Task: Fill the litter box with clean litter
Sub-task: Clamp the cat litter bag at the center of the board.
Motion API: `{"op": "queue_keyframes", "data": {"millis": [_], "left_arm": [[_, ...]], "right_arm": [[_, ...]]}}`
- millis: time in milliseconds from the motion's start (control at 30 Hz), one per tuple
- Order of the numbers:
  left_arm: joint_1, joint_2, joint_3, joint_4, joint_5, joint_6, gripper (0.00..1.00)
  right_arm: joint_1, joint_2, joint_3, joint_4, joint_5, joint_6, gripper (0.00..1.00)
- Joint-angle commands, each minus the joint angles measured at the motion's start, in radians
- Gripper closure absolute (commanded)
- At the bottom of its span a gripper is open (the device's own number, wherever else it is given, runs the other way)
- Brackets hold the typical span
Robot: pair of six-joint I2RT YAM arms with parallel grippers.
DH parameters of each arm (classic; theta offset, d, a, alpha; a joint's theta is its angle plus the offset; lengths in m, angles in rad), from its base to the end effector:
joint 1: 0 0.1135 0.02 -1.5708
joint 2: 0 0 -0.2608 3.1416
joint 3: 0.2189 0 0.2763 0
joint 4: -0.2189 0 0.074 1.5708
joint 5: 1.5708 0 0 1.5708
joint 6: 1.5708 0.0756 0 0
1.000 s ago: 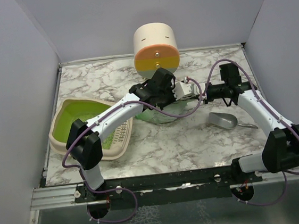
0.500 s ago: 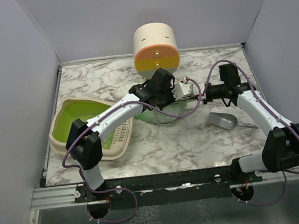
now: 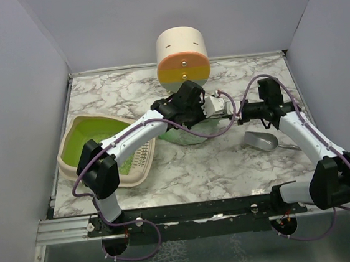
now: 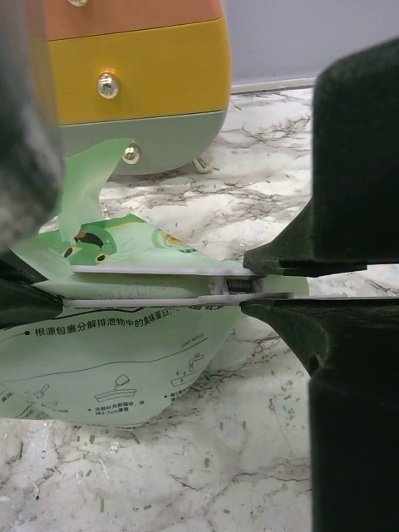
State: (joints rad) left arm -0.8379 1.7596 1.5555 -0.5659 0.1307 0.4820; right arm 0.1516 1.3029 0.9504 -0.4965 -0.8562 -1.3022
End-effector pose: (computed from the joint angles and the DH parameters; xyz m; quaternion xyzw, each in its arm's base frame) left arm 0.2952 -0.3427 0.2701 0.5835 0.7104 -0.1280 0.3722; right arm 0.2943 0.1027 0.2355 -0.6752 0.5386 0.1511 0.4809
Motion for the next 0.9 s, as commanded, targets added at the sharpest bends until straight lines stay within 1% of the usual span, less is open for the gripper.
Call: {"op": "queue_keyframes", "data": {"millis": [0, 233, 600, 867], "left_arm": [[-0.027, -0.117, 0.033, 0.203, 0.122, -0.053, 1.00], [-0.027, -0.140, 0.034, 0.214, 0.133, -0.069, 1.00], [-0.027, -0.152, 0.037, 0.221, 0.146, -0.083, 1.00], [-0.027, -0.164, 0.037, 0.229, 0.161, -0.097, 1.00]], "right_arm": [[0.014, 0.001, -0.068, -0.016, 0.109, 0.035, 0.99], [0.010, -0.004, -0.076, 0.001, 0.104, 0.048, 0.99], [0.011, 0.005, -0.079, -0.048, 0.125, -0.090, 0.99], [0.011, 0.021, -0.068, -0.072, 0.114, -0.108, 0.99]]}}
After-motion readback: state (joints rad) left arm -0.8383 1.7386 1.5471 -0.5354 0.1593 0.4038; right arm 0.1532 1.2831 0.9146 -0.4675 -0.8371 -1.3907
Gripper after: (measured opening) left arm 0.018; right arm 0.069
